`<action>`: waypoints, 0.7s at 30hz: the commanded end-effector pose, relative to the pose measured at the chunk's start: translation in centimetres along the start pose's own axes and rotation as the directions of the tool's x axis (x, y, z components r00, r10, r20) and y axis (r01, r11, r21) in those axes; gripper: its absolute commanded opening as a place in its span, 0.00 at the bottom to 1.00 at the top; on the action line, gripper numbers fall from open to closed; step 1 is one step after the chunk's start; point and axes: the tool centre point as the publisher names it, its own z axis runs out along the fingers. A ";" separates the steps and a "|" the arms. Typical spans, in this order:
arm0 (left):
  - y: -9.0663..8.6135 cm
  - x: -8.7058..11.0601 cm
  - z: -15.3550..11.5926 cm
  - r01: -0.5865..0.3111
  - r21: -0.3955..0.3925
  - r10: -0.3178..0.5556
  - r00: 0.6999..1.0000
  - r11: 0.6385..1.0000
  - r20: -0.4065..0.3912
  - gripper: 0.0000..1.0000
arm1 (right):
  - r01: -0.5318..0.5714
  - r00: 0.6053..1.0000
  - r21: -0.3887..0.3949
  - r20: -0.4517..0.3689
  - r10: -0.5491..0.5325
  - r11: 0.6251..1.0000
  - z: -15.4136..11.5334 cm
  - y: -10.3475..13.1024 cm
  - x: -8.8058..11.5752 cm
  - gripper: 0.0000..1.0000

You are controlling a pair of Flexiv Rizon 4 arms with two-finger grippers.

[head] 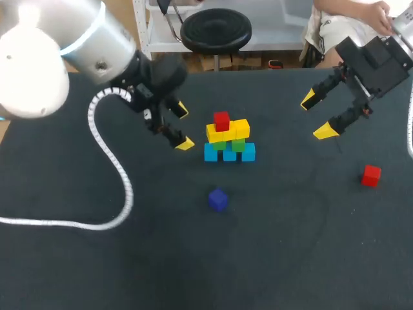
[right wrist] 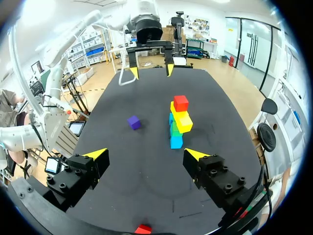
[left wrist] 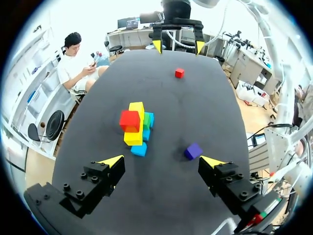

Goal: Place the blue cubes, place green cubes on the blue cubes, place the yellow cubes on the green cubes, then place the red cubes on the yellow cubes, and place purple cube on the red cubes.

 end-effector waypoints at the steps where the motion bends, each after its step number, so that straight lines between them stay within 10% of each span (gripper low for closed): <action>1: 0.6 -0.6 0.0 0.001 0.011 -0.001 0.999 1.000 -0.037 1.00 | 0.001 1.000 0.000 0.002 -0.001 1.000 0.0 0.0 0.0 1.00; 21: 2.3 1.3 -1.7 -0.019 -0.016 0.020 0.999 1.000 0.050 1.00 | 0.001 1.000 0.000 0.002 -0.001 1.000 0.0 0.0 0.0 1.00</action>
